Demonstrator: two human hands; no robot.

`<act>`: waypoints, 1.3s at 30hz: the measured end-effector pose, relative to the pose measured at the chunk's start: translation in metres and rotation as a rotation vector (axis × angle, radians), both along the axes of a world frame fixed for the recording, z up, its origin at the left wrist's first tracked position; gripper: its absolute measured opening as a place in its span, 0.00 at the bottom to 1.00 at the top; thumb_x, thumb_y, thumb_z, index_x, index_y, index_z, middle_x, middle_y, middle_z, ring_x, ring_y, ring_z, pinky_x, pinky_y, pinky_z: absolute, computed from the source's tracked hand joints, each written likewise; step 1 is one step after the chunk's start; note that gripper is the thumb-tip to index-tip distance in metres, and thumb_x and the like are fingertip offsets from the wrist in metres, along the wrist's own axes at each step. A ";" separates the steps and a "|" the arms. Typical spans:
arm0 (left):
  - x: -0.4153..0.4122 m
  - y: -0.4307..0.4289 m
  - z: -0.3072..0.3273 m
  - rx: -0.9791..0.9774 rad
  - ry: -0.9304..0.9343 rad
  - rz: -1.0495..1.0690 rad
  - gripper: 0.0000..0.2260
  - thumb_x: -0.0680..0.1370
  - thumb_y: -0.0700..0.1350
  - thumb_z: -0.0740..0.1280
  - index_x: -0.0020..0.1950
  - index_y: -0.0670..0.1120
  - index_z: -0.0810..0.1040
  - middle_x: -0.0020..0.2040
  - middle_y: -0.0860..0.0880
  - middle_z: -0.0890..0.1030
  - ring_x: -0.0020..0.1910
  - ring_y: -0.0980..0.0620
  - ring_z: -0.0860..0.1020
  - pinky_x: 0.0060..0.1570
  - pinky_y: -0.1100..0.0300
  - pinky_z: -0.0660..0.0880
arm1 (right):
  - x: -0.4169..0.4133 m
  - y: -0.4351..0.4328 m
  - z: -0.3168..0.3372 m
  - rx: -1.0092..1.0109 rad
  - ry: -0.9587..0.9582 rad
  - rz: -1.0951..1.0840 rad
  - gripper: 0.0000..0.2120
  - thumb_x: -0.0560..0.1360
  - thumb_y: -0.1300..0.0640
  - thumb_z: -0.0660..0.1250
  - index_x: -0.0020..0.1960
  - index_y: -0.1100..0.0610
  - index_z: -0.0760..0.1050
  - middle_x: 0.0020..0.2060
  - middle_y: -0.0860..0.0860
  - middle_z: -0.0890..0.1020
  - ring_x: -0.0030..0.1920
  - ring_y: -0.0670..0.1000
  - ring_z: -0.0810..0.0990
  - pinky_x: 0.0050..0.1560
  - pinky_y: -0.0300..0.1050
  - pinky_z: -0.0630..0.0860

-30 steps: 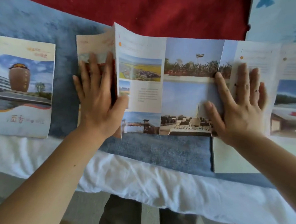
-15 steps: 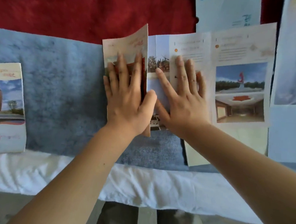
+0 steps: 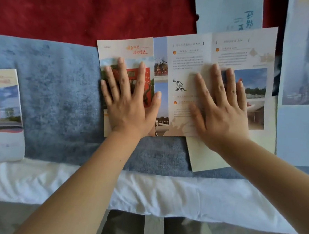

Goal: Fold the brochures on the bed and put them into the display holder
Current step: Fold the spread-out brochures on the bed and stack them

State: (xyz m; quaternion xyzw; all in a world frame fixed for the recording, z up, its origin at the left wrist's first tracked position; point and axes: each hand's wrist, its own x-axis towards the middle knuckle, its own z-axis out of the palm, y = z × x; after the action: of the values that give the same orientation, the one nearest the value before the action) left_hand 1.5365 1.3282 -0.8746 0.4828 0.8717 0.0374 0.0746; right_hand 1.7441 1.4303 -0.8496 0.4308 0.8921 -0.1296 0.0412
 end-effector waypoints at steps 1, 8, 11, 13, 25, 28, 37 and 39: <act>-0.003 -0.002 0.001 0.001 0.002 0.000 0.33 0.82 0.68 0.48 0.84 0.56 0.50 0.84 0.40 0.49 0.82 0.32 0.47 0.78 0.33 0.46 | -0.003 -0.003 0.001 -0.001 0.000 -0.005 0.32 0.85 0.38 0.47 0.85 0.47 0.46 0.85 0.54 0.46 0.84 0.60 0.42 0.82 0.63 0.43; -0.055 -0.046 0.005 -0.038 0.044 -0.005 0.33 0.82 0.68 0.47 0.84 0.57 0.48 0.84 0.42 0.47 0.82 0.34 0.45 0.79 0.34 0.46 | -0.042 -0.038 0.002 0.001 -0.065 0.100 0.36 0.83 0.32 0.48 0.85 0.46 0.45 0.84 0.57 0.45 0.83 0.61 0.42 0.81 0.64 0.44; -0.082 -0.068 0.009 -0.044 0.050 0.004 0.32 0.82 0.68 0.44 0.84 0.58 0.48 0.85 0.43 0.47 0.82 0.35 0.45 0.79 0.35 0.46 | -0.062 -0.048 0.000 -0.012 -0.034 0.139 0.36 0.83 0.31 0.49 0.85 0.45 0.46 0.84 0.58 0.45 0.84 0.60 0.43 0.82 0.62 0.43; -0.100 -0.082 0.012 -0.045 0.038 0.027 0.32 0.82 0.68 0.42 0.84 0.57 0.49 0.85 0.43 0.47 0.83 0.35 0.45 0.79 0.35 0.46 | -0.075 -0.052 -0.001 -0.027 -0.018 0.123 0.35 0.83 0.31 0.49 0.85 0.44 0.46 0.84 0.57 0.45 0.84 0.59 0.43 0.82 0.61 0.43; -0.134 -0.102 0.027 0.119 -0.233 0.259 0.46 0.74 0.79 0.47 0.84 0.53 0.52 0.83 0.37 0.47 0.82 0.35 0.47 0.79 0.38 0.48 | -0.114 -0.067 -0.013 0.014 0.005 0.128 0.32 0.84 0.33 0.47 0.84 0.40 0.44 0.84 0.56 0.45 0.84 0.60 0.42 0.81 0.63 0.43; -0.131 -0.099 0.038 0.144 -0.339 0.296 0.47 0.72 0.80 0.51 0.84 0.55 0.49 0.84 0.41 0.47 0.83 0.37 0.46 0.79 0.39 0.46 | -0.113 -0.066 -0.016 0.031 0.010 0.138 0.31 0.84 0.33 0.47 0.84 0.38 0.44 0.84 0.56 0.45 0.84 0.61 0.42 0.81 0.64 0.43; -0.103 -0.069 0.064 0.204 -0.621 0.335 0.43 0.70 0.75 0.61 0.81 0.66 0.48 0.85 0.49 0.45 0.83 0.44 0.40 0.76 0.40 0.41 | -0.113 -0.065 -0.002 -0.024 -0.009 0.147 0.29 0.84 0.33 0.46 0.83 0.36 0.46 0.84 0.58 0.43 0.83 0.63 0.41 0.80 0.67 0.44; -0.101 -0.064 0.065 0.188 -0.630 0.357 0.43 0.70 0.70 0.61 0.82 0.66 0.48 0.85 0.50 0.43 0.83 0.44 0.39 0.76 0.37 0.41 | -0.116 -0.068 0.005 -0.060 0.009 0.144 0.31 0.83 0.31 0.43 0.84 0.38 0.47 0.84 0.59 0.42 0.83 0.62 0.39 0.80 0.69 0.43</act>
State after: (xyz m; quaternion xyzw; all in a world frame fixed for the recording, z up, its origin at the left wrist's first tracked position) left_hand 1.4355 1.2642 -0.8094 0.2926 0.8693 0.2763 0.2870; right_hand 1.6276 1.3621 -0.8447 0.3636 0.9167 -0.1550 0.0593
